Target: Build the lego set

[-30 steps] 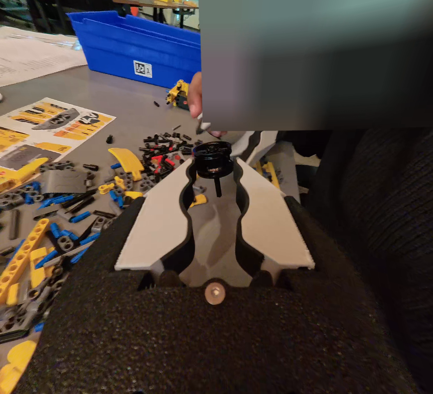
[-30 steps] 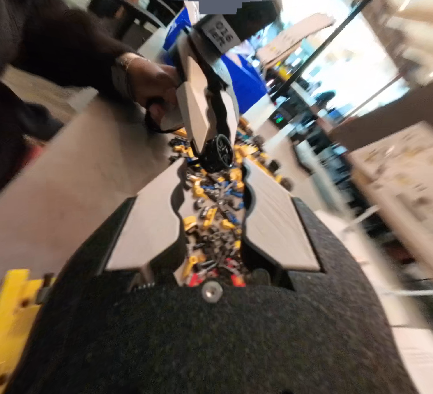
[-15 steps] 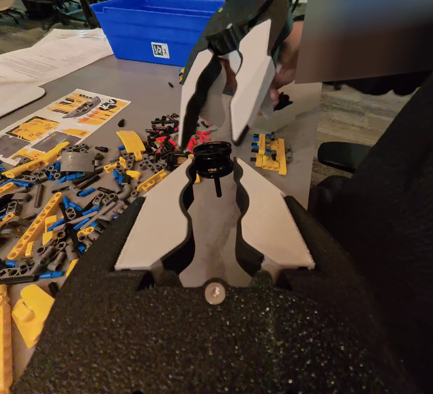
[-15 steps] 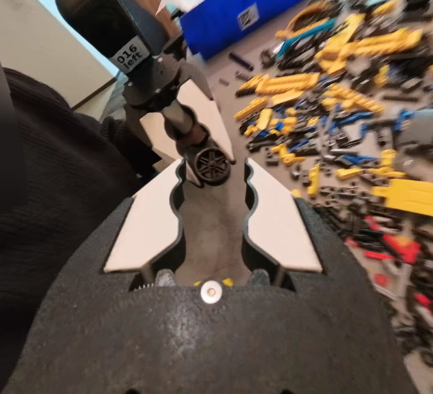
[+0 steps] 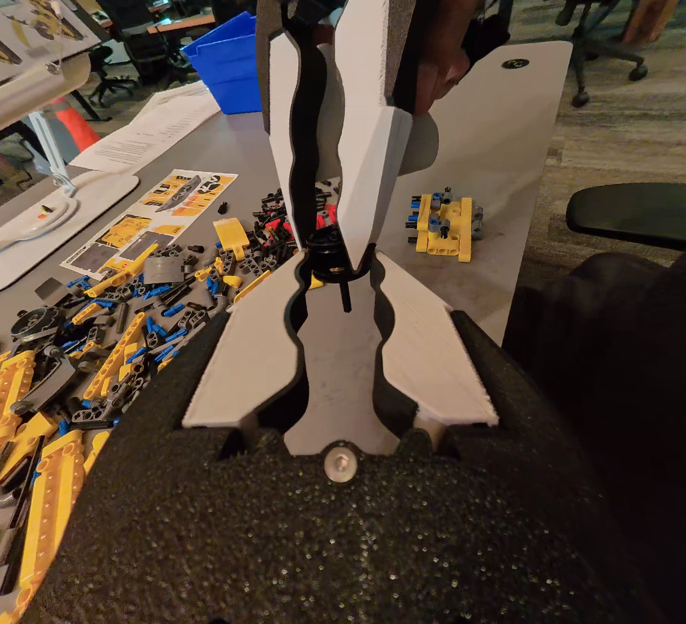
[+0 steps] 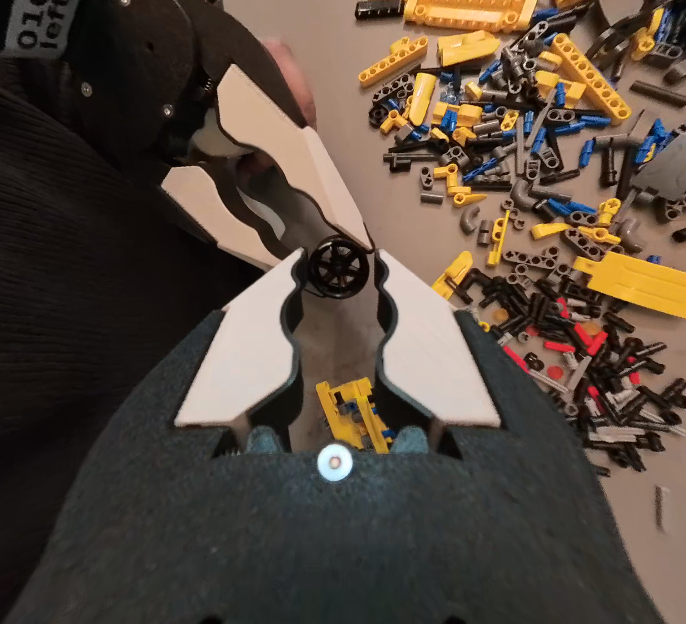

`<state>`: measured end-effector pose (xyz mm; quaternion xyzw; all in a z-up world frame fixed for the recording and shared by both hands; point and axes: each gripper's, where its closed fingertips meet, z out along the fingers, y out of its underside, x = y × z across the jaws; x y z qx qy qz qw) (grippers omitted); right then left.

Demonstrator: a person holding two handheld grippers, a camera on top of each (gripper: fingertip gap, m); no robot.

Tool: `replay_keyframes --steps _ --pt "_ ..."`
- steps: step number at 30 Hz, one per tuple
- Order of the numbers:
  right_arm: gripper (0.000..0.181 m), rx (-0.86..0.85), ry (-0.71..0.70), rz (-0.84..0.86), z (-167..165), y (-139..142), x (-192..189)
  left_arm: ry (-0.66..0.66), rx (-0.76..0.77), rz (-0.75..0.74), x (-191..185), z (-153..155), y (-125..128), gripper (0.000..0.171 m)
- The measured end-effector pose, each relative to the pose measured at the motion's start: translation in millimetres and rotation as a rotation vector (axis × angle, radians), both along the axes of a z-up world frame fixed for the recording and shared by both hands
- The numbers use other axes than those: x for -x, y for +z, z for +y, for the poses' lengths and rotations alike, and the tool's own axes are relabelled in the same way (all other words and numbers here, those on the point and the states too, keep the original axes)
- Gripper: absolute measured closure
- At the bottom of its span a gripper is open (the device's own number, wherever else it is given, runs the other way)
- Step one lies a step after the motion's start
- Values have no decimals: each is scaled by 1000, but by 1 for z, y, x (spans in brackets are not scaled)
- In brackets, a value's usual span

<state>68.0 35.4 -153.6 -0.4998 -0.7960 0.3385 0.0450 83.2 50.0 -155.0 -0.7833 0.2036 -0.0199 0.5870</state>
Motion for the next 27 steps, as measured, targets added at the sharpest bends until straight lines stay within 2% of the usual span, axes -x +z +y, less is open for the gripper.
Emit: replay_keyframes --steps 14,17,20,23,25,27 --pt "149 47 -2 -127 -4 3 0 46 -66 -2 3 -2 9 141" --pt "149 176 -79 -171 -2 12 4 62 -84 -195 12 -8 22 139" --pt "149 25 -85 -136 17 1 1 72 -97 -468 32 -25 32 136" --pt "149 -111 -84 -84 26 -5 -1 71 -207 -723 58 -52 49 137" --pt "149 -217 -82 -54 31 -10 0 28 -278 -821 67 -70 57 137" --pt "149 -243 -72 -97 27 -17 -4 -3 -306 -872 73 -81 58 138"
